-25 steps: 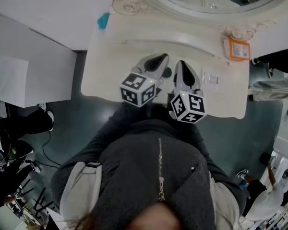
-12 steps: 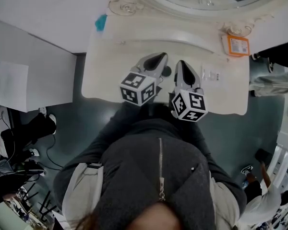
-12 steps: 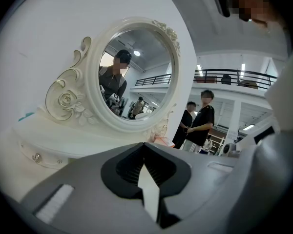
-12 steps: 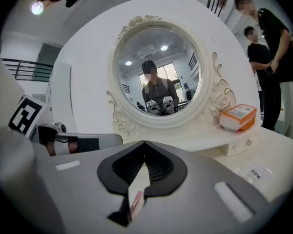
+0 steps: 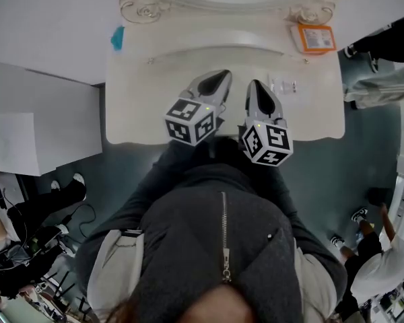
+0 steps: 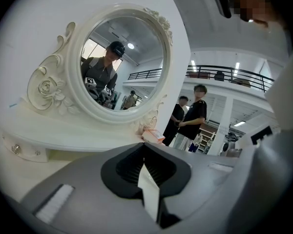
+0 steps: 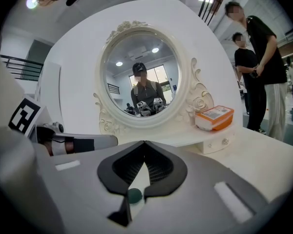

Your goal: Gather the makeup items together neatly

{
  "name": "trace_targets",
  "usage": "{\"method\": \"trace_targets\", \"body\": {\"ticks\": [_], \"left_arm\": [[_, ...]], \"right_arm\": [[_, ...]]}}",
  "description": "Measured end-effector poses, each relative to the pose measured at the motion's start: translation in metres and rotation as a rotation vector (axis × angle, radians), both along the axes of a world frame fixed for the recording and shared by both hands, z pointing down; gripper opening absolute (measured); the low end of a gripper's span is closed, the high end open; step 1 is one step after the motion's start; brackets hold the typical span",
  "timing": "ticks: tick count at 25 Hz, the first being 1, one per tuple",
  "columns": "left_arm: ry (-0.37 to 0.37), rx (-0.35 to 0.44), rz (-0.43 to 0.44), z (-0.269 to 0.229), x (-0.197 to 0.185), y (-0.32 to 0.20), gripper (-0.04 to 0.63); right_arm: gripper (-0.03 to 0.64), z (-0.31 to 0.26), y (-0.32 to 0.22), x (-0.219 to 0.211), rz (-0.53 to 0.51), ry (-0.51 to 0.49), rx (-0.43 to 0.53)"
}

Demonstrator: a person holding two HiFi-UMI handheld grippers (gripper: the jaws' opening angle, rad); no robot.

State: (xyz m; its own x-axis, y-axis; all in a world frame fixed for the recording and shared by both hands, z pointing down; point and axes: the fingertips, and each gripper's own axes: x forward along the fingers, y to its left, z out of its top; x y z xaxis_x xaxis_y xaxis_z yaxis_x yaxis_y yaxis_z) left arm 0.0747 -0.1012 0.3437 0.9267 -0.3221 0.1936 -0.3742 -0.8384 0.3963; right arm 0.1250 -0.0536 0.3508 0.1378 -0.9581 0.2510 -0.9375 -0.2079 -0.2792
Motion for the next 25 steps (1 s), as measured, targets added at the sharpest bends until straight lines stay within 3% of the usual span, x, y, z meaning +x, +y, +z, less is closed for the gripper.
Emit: {"method": "trace_targets", "body": {"ticks": [8,15,25], "left_arm": [[-0.019,-0.011,0.090,0.012,0.043,0.032,0.008],[-0.053,-0.022,0.120,0.029,0.071,0.052,0.008],[-0.093,-0.041,0.142,0.054,0.115,0.072,0.008]], "right_arm": [[0.003,0.011,0.038,0.049,0.107,0.000,-0.026],[0.003,0.025,0.061,0.089,0.181,0.002,-0.072],[0.005,0.052,0.077,0.130,0.201,-0.024,-0.140]]}}
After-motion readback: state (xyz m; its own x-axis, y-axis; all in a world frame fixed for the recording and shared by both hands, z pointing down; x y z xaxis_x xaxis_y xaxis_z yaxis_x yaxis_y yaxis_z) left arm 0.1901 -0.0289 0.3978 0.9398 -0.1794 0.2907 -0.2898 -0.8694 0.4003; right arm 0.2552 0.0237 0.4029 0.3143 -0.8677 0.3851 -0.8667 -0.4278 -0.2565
